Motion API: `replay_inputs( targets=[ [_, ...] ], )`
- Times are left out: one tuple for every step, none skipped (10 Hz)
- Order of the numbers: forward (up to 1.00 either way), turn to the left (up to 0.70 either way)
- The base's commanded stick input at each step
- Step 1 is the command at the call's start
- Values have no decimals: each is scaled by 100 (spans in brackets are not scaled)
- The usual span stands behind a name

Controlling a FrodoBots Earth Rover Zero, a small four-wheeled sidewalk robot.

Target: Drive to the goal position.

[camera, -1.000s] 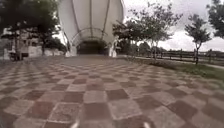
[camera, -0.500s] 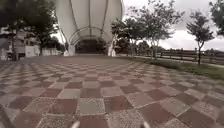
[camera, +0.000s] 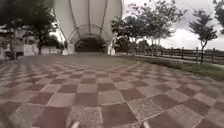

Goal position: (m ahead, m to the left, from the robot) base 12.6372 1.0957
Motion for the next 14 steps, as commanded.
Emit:
replay_inputs(
  targets=[
    [50, 0],
    [50, 0],
    [50, 0],
    [50, 0],
    [50, 0],
    [50, 0],
    [50, 0],
    [50, 0],
    [50, 4],
    [50, 4],
    [50, 0],
    [50, 14],
    [50, 47],
    [50, 50]
  ],
)
